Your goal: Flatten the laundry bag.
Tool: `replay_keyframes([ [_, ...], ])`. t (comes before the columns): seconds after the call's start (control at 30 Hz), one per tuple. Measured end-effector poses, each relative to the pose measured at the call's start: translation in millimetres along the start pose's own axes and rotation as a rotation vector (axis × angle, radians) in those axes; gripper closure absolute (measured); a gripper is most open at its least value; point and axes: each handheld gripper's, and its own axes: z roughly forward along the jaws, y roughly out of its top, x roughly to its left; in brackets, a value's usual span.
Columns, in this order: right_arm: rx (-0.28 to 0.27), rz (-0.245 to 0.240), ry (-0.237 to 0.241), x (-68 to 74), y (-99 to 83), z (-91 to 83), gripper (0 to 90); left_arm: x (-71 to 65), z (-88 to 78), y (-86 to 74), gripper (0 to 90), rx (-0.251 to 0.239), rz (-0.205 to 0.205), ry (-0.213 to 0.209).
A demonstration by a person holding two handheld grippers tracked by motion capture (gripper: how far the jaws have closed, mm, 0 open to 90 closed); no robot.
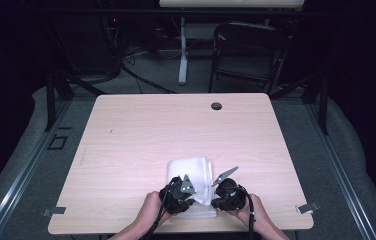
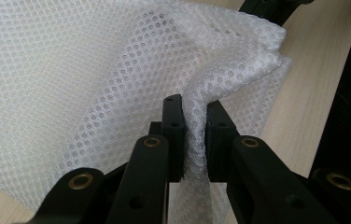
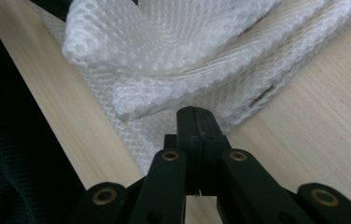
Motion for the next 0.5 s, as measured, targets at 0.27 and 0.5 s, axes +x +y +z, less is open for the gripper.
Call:
replay_keyframes([
  [0.27, -0.001, 0.0, -0.009, 1.5, 0.3, 0.5, 90.0, 2.1, -10.0, -1.0, 81.5, -0.026, -0.007, 0.017],
  [0.5, 0.015, -0.018, -0.014, 1.5, 0.9, -0.4, 90.0, 6.8, -22.2, -4.3, 81.7, -0.055, -0.029, 0.037],
])
